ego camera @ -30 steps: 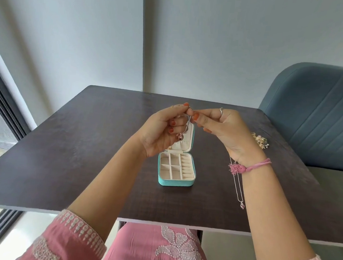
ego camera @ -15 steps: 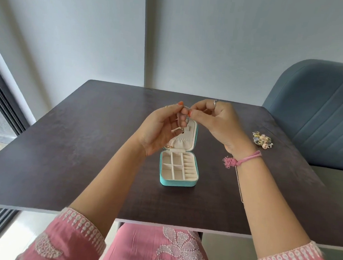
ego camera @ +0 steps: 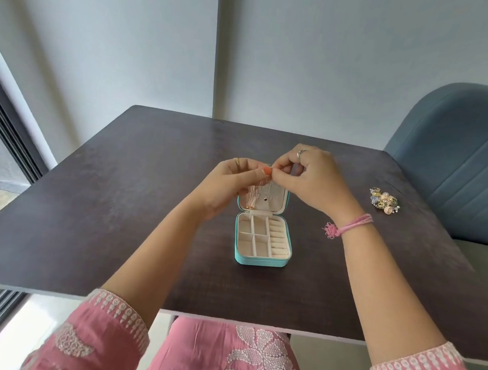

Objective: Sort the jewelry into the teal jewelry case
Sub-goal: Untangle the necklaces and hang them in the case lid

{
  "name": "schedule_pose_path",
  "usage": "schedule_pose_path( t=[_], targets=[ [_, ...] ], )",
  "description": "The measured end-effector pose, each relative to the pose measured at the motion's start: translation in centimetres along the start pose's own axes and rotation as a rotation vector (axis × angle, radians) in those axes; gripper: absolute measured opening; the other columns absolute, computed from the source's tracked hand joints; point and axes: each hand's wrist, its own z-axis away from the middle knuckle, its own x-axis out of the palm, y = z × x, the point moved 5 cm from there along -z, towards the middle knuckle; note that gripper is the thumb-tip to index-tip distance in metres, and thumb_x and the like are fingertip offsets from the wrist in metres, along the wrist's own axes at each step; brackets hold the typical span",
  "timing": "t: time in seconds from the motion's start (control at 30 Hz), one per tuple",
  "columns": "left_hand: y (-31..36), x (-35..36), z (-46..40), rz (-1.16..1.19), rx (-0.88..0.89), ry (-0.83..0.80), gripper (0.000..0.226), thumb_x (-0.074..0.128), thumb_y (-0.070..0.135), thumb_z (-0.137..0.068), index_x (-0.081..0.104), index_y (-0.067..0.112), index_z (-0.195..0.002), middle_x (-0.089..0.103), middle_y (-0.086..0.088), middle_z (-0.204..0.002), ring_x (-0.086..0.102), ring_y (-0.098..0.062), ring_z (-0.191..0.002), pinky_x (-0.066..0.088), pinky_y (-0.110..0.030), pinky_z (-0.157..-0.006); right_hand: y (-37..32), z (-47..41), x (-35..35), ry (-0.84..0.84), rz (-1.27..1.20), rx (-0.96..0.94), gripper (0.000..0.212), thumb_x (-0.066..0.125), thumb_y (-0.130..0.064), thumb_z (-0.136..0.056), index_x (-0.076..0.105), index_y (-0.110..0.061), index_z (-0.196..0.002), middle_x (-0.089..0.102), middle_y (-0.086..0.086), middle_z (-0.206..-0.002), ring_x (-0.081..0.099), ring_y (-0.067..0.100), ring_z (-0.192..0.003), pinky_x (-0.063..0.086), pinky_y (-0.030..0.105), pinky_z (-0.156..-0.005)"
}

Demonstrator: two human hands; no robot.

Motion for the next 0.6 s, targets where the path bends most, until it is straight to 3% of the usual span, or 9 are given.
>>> schedule_pose_path(
  t=[0.07, 0.2, 0.33, 0.47, 0.6],
  targets=[
    [0.1, -0.4, -0.3, -0.096, 0.038, 0.011, 0.010, 0.063, 0.014, -0.088, 0.067, 0.009, -0.096, 0.071, -0.001, -0.090, 0.066, -0.008, -0.081, 0.053, -0.021, -0.075, 0.3, 0.0, 0.2, -0.003, 0.037, -0.001, 0.023, 0.057, -0.051, -0.072, 0.070, -0.032, -0.073, 0.058, -0.015, -0.070, 0.053, 0.011, -0.074, 0.049, 0.049, -0.080],
    [0.3, -0.9, -0.9, -0.300, 0.078, 0.033, 0.011, 0.069, 0.017, -0.084, 0.068, 0.011, -0.094, 0.072, -0.003, -0.092, 0.067, -0.010, -0.084, 0.054, -0.026, -0.085, 1.2, -0.1, 0.7, -0.023, 0.103, 0.016, 0.008, 0.067, -0.037, -0.078, 0.071, -0.031, -0.074, 0.057, -0.014, -0.070, 0.052, 0.010, -0.076, 0.047, 0.045, -0.083],
    [0.0, -1.0, -1.4, -0.508, 0.097, 0.063, 0.013, 0.072, 0.024, -0.083, 0.071, 0.016, -0.092, 0.074, 0.000, -0.089, 0.069, -0.011, -0.084, 0.055, -0.028, -0.084, 2.2, 0.1, 1.4, -0.043, 0.141, 0.051, 0.010, 0.065, -0.034, -0.082, 0.072, -0.029, -0.078, 0.057, -0.012, -0.072, 0.050, 0.010, -0.080, 0.043, 0.044, -0.086],
    [-0.2, -1.0, -1.8, -0.776, 0.118, 0.130, 0.020, 0.068, 0.034, -0.085, 0.071, 0.017, -0.095, 0.069, 0.008, -0.085, 0.062, -0.001, -0.079, 0.049, -0.018, -0.076, 3.0, 0.4, 2.3, -0.040, 0.155, 0.085, 0.011, 0.063, -0.033, -0.084, 0.072, -0.028, -0.079, 0.059, -0.009, -0.077, 0.051, 0.011, -0.085, 0.041, 0.043, -0.087],
    [-1.0, -1.3, -2.0, -0.886, 0.122, 0.237, 0.022, 0.065, 0.046, -0.084, 0.070, 0.026, -0.090, 0.061, 0.009, -0.093, 0.057, -0.008, -0.088, 0.043, -0.029, -0.083, 3.7, 0.5, 3.1, 0.010, 0.202, 0.099, 0.014, 0.062, -0.035, -0.087, 0.073, -0.028, -0.086, 0.057, -0.007, -0.091, 0.048, 0.013, -0.094, 0.031, 0.033, -0.080]
  ],
)
